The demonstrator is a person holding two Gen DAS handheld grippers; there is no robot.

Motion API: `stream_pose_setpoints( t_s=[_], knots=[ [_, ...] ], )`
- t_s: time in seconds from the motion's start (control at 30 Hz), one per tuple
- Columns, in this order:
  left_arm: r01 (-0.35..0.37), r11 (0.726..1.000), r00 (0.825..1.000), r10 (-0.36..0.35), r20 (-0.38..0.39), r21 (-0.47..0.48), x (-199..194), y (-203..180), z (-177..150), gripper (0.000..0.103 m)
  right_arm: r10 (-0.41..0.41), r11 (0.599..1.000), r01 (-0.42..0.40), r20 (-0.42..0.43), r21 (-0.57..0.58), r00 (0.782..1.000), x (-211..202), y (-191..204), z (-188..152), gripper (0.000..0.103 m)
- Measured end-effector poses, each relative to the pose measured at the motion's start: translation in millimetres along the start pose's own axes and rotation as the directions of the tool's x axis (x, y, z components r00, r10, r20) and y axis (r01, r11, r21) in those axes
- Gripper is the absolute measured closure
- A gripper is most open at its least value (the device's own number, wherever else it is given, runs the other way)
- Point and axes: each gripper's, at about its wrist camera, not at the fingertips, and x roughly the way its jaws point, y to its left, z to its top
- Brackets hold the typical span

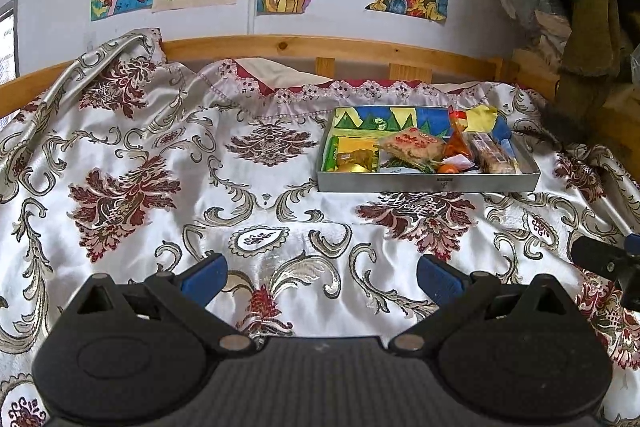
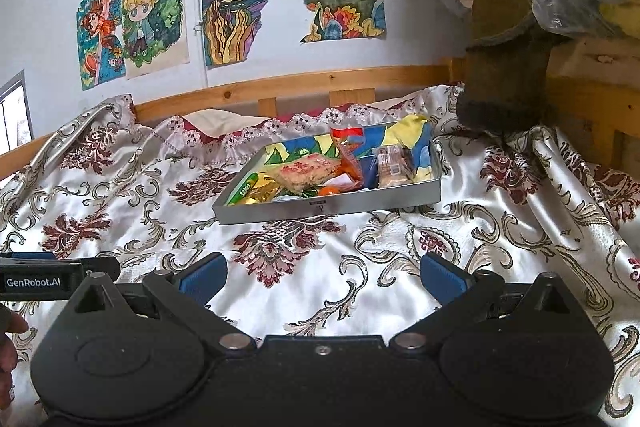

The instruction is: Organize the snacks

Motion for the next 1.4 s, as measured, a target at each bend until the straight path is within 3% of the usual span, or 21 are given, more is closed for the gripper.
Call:
stream_pose_setpoints(
  t_s=[1.4],
  knots=[
    [-0.004, 1.0, 1.0, 0.004, 0.003, 0.003, -0.8, 1.0, -0.2, 0.0, 0.002, 1.0, -0.002, -0.011, 0.001, 1.0, 2.0, -1.9, -0.3, 0.001]
  ],
)
